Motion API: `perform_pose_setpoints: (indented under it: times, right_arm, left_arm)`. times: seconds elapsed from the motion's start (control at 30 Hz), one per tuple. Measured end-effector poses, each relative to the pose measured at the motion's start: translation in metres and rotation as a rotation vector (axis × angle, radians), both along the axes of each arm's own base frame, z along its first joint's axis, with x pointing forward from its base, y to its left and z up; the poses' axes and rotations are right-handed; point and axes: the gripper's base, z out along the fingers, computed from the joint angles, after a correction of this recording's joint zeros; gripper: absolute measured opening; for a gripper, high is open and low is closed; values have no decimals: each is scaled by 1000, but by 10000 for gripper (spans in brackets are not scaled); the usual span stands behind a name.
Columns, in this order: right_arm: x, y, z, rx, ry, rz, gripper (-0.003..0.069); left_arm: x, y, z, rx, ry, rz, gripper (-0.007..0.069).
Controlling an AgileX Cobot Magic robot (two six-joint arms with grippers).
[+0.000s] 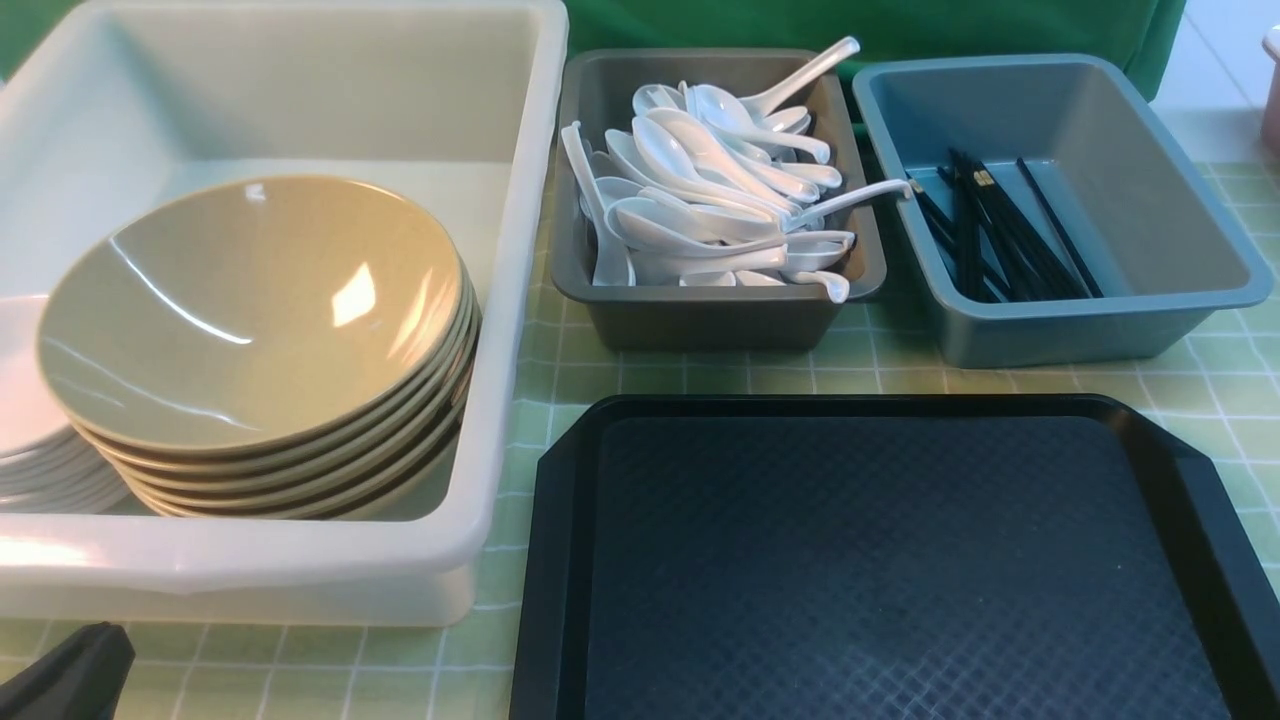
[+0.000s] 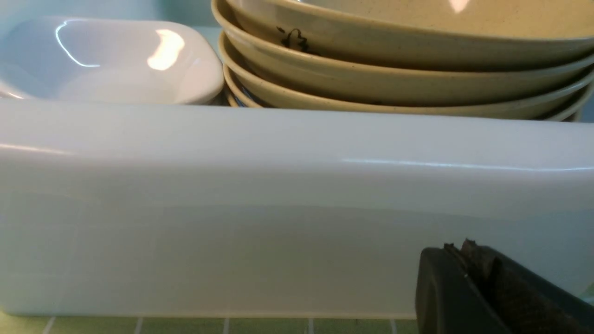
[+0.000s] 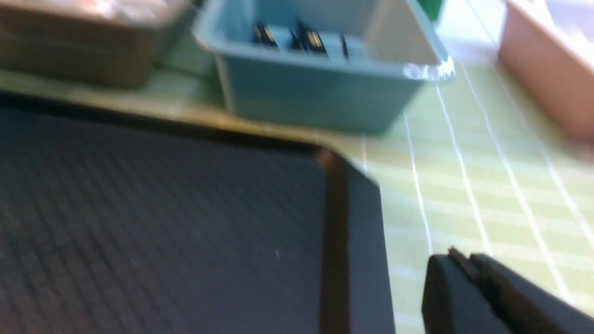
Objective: On green table put chopsticks spoon bowls plates into blue grey white boxes.
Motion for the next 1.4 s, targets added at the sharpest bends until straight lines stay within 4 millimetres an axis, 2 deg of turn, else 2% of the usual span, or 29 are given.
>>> perform_pose_setpoints:
  times: [0.13, 1.4]
  right_arm:
    - [1, -1, -19, 10, 59, -20, 48]
    - [4, -1, -19, 9, 10, -20, 48]
  left_arm:
    - [0, 0, 0, 0, 1, 0, -2]
    - [0, 0, 0, 1, 1, 0, -2]
